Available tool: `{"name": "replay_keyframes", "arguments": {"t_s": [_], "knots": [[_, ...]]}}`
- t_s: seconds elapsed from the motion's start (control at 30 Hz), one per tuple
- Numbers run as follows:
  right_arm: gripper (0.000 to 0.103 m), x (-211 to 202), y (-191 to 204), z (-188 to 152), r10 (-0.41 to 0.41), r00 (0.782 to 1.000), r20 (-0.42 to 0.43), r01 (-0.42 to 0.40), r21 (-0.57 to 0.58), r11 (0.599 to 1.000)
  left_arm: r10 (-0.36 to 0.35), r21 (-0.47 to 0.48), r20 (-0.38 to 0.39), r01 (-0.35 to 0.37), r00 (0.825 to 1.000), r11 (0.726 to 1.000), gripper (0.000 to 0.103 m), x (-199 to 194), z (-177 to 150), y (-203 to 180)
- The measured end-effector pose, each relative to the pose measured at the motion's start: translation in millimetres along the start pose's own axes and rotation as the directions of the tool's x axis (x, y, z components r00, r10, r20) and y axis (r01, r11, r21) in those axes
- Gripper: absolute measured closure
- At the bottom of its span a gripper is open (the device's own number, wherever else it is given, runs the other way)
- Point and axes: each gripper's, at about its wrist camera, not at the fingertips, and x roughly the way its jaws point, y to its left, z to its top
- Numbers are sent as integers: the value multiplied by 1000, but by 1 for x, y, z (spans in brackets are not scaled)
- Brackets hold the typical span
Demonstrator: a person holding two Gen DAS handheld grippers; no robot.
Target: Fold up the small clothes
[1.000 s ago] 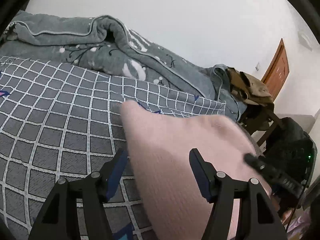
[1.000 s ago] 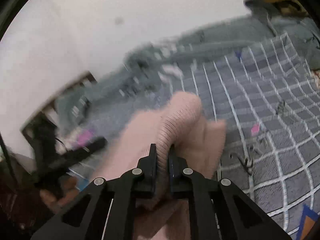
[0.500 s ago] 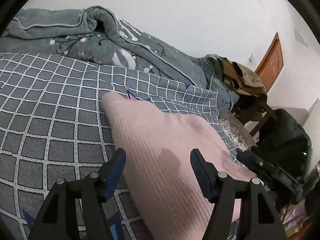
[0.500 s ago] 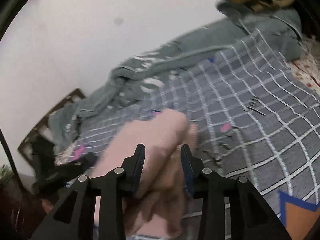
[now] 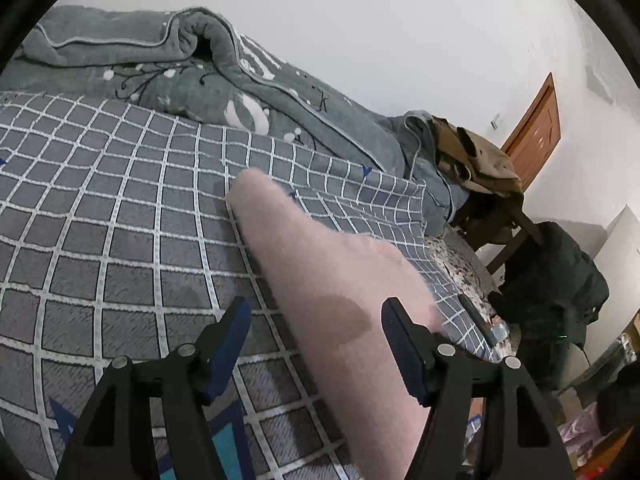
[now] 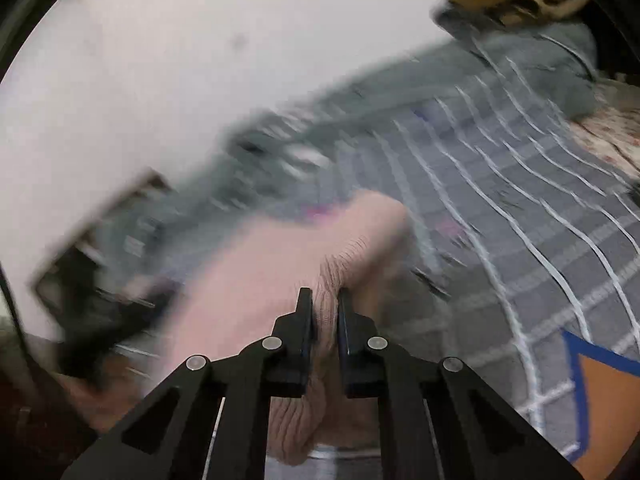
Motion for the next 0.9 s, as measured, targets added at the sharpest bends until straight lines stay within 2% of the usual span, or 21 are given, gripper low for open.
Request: {"name": "replay_keyframes", "arguments": {"t_s": [0.1,0.13,0.17,0.23,0.43,0.63,0.73,0.8,0.87,0.9], "knots": [[87,-9,9,1,-28,999,32,29,-40,999,7,-1,-34,-7,999,1000,37,3,-2,1],[84,-13,11,1,-28,999,39,30,-51,998,9,-1,-46,-9,999,1000,37,5,-3,1],[76,-15,13,2,-26,999,44,28,-54,998,7,-4,-52,-8,999,1000,37,6,-4,1],[72,-13,14,5,-5,999,35,7,-45,999,-3,-12,-65,2,998,1000,37,8,-4,3],[61,2,17,26,10,1000,-17,-11,-28,1000,-24,-56,-91,19,996,998,37,21,0,9],[45,26,13,24,0,997,-78,-2,-24,1000,-41,-108,-129,27,991,994,37,41,1,11],[42,35,1,25,61,991,-120,-56,49,997,-41,-134,-150,21,988,991,34,52,0,13],[42,38,0,27,84,987,-138,-77,57,995,-50,-154,-154,26,987,988,37,58,1,14],[43,42,1,27,102,984,-145,-94,55,994,-37,-153,-134,16,990,988,46,60,2,13],[47,45,2,26,126,980,-153,-117,62,991,-28,-151,-114,11,993,988,54,58,2,12]]}}
